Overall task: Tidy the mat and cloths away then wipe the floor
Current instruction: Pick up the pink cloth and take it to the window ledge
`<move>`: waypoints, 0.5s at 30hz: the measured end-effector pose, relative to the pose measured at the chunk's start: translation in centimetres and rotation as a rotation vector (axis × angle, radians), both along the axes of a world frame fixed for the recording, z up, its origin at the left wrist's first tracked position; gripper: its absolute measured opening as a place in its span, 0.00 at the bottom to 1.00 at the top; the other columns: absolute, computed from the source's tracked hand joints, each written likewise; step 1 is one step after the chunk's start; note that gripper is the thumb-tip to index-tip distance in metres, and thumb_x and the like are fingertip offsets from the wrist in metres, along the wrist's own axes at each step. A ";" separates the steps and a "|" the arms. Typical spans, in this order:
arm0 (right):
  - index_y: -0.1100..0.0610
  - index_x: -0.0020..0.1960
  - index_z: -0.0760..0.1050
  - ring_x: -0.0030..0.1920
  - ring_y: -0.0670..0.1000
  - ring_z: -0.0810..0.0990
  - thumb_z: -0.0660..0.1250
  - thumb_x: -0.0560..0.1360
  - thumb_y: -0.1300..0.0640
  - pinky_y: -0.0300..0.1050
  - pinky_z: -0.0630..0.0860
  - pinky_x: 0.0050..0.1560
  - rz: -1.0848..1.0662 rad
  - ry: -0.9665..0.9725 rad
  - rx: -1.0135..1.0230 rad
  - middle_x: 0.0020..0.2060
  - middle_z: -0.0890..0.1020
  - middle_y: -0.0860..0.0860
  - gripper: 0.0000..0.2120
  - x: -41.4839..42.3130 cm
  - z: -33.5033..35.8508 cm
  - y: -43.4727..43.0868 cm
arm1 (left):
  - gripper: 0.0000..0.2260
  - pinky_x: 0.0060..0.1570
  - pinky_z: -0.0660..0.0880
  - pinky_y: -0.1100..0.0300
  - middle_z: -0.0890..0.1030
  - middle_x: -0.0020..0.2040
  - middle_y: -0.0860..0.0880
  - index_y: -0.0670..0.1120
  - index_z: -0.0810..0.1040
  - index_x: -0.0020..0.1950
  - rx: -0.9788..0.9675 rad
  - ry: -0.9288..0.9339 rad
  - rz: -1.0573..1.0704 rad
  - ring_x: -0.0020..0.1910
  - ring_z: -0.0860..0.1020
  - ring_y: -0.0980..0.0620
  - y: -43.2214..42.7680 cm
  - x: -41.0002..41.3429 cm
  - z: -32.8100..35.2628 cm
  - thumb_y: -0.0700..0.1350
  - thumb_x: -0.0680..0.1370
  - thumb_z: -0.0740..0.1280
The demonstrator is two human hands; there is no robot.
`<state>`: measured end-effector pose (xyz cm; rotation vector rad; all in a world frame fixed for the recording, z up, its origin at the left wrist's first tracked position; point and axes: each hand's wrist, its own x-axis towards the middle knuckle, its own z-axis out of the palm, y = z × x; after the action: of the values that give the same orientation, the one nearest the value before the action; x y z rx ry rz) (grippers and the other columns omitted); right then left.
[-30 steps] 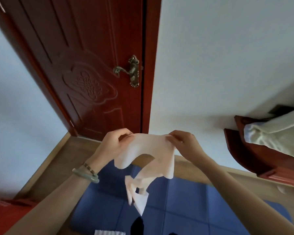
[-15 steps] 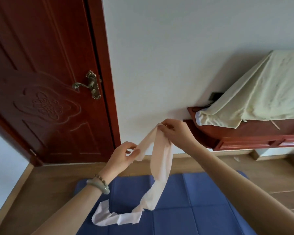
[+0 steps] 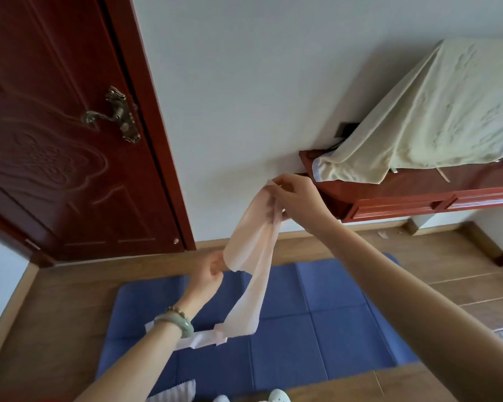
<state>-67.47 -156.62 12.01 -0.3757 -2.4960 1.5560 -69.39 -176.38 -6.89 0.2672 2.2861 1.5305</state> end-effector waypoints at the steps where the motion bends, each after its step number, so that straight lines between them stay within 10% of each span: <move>1: 0.60 0.44 0.78 0.33 0.50 0.77 0.64 0.77 0.58 0.59 0.81 0.40 -0.016 -0.009 -0.047 0.30 0.77 0.49 0.07 0.0 0.1 0.1 | 0.20 0.48 0.71 0.68 0.78 0.52 0.51 0.51 0.74 0.56 -0.032 -0.051 0.028 0.53 0.77 0.57 -0.1 0.8 -1.2 0.28 0.75 0.59; 5: 0.59 0.44 0.78 0.30 0.49 0.79 0.64 0.77 0.59 0.55 0.82 0.37 -0.063 -0.026 -0.150 0.31 0.78 0.51 0.06 0.3 0.7 0.2 | 0.32 0.65 0.65 0.59 0.65 0.72 0.48 0.46 0.61 0.74 -0.177 -0.215 -0.032 0.72 0.64 0.49 0.9 3.2 -4.5 0.35 0.73 0.69; 9: 0.58 0.41 0.78 0.31 0.51 0.79 0.64 0.77 0.59 0.54 0.82 0.36 -0.080 -0.025 -0.244 0.33 0.78 0.52 0.07 0.4 1.2 0.5 | 0.41 0.59 0.64 0.69 0.58 0.74 0.54 0.50 0.53 0.77 -0.135 -0.310 -0.094 0.73 0.58 0.52 3.9 3.8 -4.2 0.43 0.71 0.75; 15: 0.57 0.43 0.78 0.35 0.51 0.80 0.65 0.77 0.59 0.49 0.81 0.35 -0.144 0.011 -0.272 0.36 0.78 0.53 0.06 0.0 1.3 2.9 | 0.07 0.46 0.68 0.61 0.77 0.50 0.50 0.45 0.79 0.52 -0.305 -0.124 -0.195 0.55 0.77 0.47 6.6 2.6 -5.7 0.46 0.78 0.65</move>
<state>-67.48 -153.74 13.32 -0.5701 -2.1963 1.8336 -66.83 -169.79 -12.54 0.2917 2.2793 1.0570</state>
